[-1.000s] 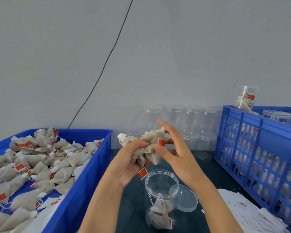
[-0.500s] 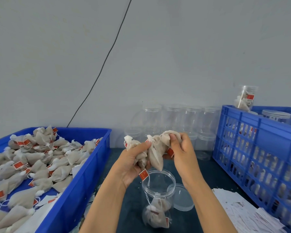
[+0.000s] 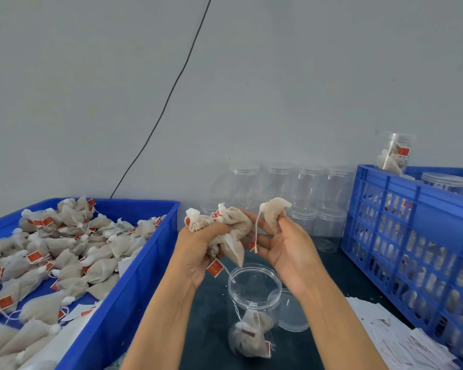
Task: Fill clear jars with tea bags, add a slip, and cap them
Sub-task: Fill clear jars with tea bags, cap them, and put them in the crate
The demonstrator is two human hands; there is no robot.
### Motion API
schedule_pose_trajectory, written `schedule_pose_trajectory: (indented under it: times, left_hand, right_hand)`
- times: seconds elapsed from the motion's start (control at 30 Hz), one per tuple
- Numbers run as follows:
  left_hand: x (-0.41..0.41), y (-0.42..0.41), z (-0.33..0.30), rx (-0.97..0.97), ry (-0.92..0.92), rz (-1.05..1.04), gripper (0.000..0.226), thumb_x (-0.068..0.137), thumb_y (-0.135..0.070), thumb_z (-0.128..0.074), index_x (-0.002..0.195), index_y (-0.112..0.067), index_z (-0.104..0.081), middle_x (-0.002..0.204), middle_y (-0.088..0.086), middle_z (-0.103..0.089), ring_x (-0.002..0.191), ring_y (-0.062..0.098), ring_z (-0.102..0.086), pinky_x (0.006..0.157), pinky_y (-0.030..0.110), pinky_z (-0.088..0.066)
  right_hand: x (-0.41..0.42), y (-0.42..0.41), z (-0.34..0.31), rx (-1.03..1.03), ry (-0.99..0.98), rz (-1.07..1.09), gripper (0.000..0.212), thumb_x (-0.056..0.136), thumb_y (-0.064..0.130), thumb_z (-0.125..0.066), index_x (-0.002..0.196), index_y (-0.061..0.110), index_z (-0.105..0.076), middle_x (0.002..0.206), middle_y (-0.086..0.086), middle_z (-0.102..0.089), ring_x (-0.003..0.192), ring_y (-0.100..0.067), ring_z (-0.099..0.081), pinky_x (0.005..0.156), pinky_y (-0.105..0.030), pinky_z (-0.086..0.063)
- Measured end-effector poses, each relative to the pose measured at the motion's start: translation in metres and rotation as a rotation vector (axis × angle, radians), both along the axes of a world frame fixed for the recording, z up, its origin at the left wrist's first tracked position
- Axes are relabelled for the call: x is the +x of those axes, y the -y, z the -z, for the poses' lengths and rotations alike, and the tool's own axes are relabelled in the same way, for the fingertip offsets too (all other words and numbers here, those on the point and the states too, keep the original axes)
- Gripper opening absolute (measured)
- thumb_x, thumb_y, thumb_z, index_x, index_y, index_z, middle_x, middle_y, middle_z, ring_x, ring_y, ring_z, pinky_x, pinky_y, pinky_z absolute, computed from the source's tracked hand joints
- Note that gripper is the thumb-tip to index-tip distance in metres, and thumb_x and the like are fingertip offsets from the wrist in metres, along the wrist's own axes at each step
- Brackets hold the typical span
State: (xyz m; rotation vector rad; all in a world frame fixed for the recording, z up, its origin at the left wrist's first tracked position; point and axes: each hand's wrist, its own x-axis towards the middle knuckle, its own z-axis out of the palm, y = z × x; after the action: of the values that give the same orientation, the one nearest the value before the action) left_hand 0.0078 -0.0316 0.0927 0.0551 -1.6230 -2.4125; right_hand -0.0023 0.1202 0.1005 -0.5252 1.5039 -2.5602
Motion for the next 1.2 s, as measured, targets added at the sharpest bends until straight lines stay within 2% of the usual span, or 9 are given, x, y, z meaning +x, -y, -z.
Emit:
schedule_pose_trajectory:
  times: [0.2, 0.27, 0.47, 0.6, 0.67, 0.77, 0.83, 0.97, 1.2]
  left_hand:
    - [0.000, 0.027, -0.002, 0.025, -0.050, -0.046, 0.012, 0.083, 0.003, -0.063, 0.076, -0.006, -0.059, 0.058, 0.006, -0.056, 0.040, 0.006, -0.047, 0.039, 0.019, -0.043]
    - [0.000, 0.030, -0.001, 0.048, -0.068, -0.040, 0.014, 0.084, 0.003, -0.062, 0.075, -0.007, -0.057, 0.058, 0.006, -0.053, 0.039, 0.006, -0.046, 0.038, 0.018, -0.041]
    - [0.002, 0.033, -0.001, 0.062, -0.090, -0.020, 0.009, 0.083, 0.001, -0.064, 0.081, -0.008, -0.061, 0.060, 0.003, -0.062, 0.047, 0.006, -0.057, 0.042, 0.020, -0.047]
    - [0.002, 0.028, -0.001, -0.013, -0.082, 0.031, 0.009, 0.083, 0.000, -0.063, 0.079, -0.007, -0.060, 0.058, 0.002, -0.057, 0.048, 0.010, -0.050, 0.043, 0.020, -0.046]
    - [0.002, 0.024, 0.000, -0.061, -0.081, 0.075, 0.012, 0.076, -0.002, -0.070, 0.073, -0.008, -0.060, 0.052, 0.000, -0.053, 0.042, 0.007, -0.042, 0.040, 0.017, -0.041]
    - [0.003, 0.016, 0.000, -0.115, -0.117, 0.163, 0.013, 0.067, -0.001, -0.072, 0.071, -0.009, -0.064, 0.052, 0.000, -0.058, 0.039, 0.005, -0.046, 0.040, 0.016, -0.040]
    - [0.003, 0.011, 0.001, -0.131, -0.154, 0.218, 0.012, 0.074, 0.005, -0.067, 0.079, -0.005, -0.066, 0.060, 0.003, -0.065, 0.046, 0.007, -0.058, 0.044, 0.017, -0.045]
    - [0.002, 0.009, 0.005, -0.147, -0.136, 0.274, 0.016, 0.073, 0.006, -0.069, 0.079, -0.008, -0.072, 0.076, 0.012, -0.070, 0.061, 0.016, -0.068, 0.052, 0.023, -0.052]
    - [-0.002, 0.010, 0.002, -0.032, -0.032, 0.092, 0.010, 0.082, 0.004, -0.064, 0.081, -0.004, -0.059, 0.051, 0.001, -0.060, 0.037, 0.005, -0.052, 0.041, 0.018, -0.046]
  right_hand:
    - [-0.008, -0.017, 0.002, -0.064, 0.136, -0.064, 0.024, 0.100, 0.005, -0.042, 0.114, -0.005, -0.057, 0.101, -0.026, -0.068, 0.091, -0.034, -0.069, 0.072, -0.041, -0.061]
    - [-0.008, -0.019, 0.004, -0.015, 0.137, -0.097, 0.024, 0.099, 0.005, -0.042, 0.113, -0.003, -0.060, 0.090, -0.020, -0.069, 0.086, -0.030, -0.069, 0.072, -0.040, -0.059]
    - [-0.006, -0.035, 0.005, 0.747, -0.157, 0.001, 0.011, 0.091, 0.008, -0.061, 0.091, 0.017, -0.066, 0.093, 0.001, -0.067, 0.085, -0.009, -0.061, 0.082, -0.025, -0.048]
    - [-0.002, -0.036, 0.001, 1.055, -0.284, 0.094, 0.031, 0.093, -0.001, -0.051, 0.100, 0.027, -0.063, 0.107, 0.010, -0.064, 0.103, -0.003, -0.059, 0.084, -0.017, -0.043]
    - [-0.002, -0.029, -0.001, 0.925, -0.290, 0.217, 0.036, 0.094, -0.002, -0.044, 0.103, 0.029, -0.061, 0.108, 0.010, -0.065, 0.103, -0.004, -0.060, 0.086, -0.021, -0.045]
    - [0.001, -0.015, -0.001, 0.579, -0.220, 0.180, 0.016, 0.097, 0.023, -0.054, 0.111, 0.028, -0.060, 0.105, 0.005, -0.067, 0.091, -0.007, -0.066, 0.078, -0.027, -0.055]
    - [0.001, -0.006, 0.005, 0.600, -0.256, 0.130, 0.027, 0.090, 0.037, -0.060, 0.116, 0.030, -0.058, 0.103, 0.007, -0.068, 0.089, -0.008, -0.068, 0.072, -0.024, -0.055]
    - [0.000, 0.005, 0.011, 0.587, -0.297, 0.180, 0.016, 0.085, 0.021, -0.070, 0.099, 0.020, -0.064, 0.093, 0.001, -0.072, 0.084, -0.014, -0.070, 0.068, -0.027, -0.059]
    - [-0.009, -0.017, 0.005, 0.548, -0.251, 0.380, 0.009, 0.086, 0.016, -0.070, 0.091, 0.016, -0.063, 0.091, 0.000, -0.069, 0.079, -0.008, -0.066, 0.067, -0.025, -0.057]
